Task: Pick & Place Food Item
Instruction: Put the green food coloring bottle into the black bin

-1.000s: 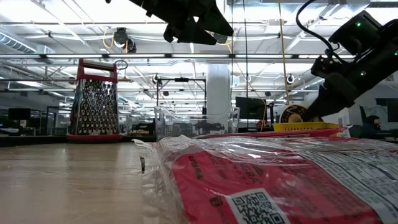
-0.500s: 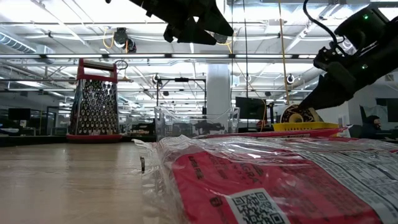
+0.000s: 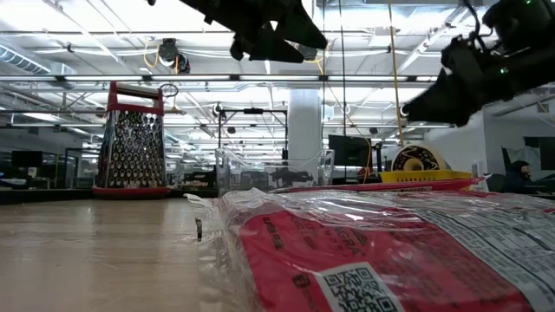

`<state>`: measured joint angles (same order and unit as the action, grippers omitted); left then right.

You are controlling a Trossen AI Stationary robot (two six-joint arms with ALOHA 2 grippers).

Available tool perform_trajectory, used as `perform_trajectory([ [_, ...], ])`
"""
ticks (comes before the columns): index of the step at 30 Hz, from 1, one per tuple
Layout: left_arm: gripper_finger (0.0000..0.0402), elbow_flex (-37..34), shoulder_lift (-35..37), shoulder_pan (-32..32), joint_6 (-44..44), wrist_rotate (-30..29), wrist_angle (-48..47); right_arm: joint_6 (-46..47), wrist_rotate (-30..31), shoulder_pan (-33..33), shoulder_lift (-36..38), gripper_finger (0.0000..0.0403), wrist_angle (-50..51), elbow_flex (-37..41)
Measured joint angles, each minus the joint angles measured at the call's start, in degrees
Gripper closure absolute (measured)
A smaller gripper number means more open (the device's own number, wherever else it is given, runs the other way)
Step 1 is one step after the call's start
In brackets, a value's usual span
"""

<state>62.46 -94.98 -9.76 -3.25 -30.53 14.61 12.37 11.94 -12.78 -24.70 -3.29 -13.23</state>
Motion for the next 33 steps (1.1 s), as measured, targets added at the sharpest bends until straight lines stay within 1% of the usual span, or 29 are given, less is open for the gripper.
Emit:
perform_trajectory([
  [3, 0.0094, 0.0, 0.0, 0.0, -0.3, 5.3, -1.5, -0.5, -2.2, 0.0, 0.5, 0.0210, -5.3, 0.0],
  [8, 0.0094, 0.0, 0.0, -0.3, -1.1, 15.3, -7.6, -2.7, -12.6, 0.1, 0.7, 0.0211, -13.4, -0.1],
  [11, 0.0094, 0.0, 0.0, -1.0, -0.2, 18.5, -14.0, -2.7, -17.4, 0.1, 0.7, 0.0211, -16.0, -0.1],
  [14, 0.0094, 0.0, 0.0, -2.2, 1.1, 18.7, -21.1, -2.6, -19.5, 0.1, 0.7, 0.0211, -16.4, -0.1],
  [18, 0.0094, 0.0, 0.0, -3.6, 2.9, 18.7, -29.1, -2.6, -19.7, 0.1, 0.5, 0.0215, -15.8, -0.1],
  [20, 0.0094, 0.0, -0.6, -4.0, 3.5, 18.7, -31.2, -2.6, -19.7, 0.1, 0.3, 0.0217, -15.4, -0.1],
  [22, 0.0094, 0.0, -1.6, -4.2, 4.1, 18.7, -32.1, -2.6, -19.7, 0.1, 0.2, 0.0218, -15.3, -0.1],
  [27, 0.0094, 0.0, -6.0, -3.7, 7.2, 18.6, -30.7, -2.6, -19.7, 0.1, 0.0, 0.0218, -15.3, -0.1],
  [33, 0.0094, 0.0, -11.7, -1.7, 7.4, 18.6, -30.3, -2.6, -19.7, 0.1, -0.1, 0.0219, -15.2, -0.1],
])
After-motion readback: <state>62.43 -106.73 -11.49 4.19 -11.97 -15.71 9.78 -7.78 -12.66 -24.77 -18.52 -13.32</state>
